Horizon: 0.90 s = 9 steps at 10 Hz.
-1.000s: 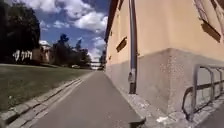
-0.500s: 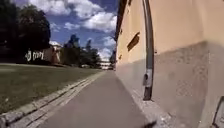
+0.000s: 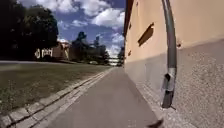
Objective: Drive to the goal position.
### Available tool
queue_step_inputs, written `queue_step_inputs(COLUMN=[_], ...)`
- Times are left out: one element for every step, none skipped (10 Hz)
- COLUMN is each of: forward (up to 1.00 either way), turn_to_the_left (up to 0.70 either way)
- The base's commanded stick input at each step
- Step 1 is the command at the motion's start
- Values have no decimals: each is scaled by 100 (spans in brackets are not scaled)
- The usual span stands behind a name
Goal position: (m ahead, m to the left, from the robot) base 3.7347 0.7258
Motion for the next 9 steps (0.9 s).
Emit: queue_step_inputs(forward=[85,85,85,85,85,85,85,85,85], turn_to_the_left=[0,0,0,0,0,0,0,0,0])
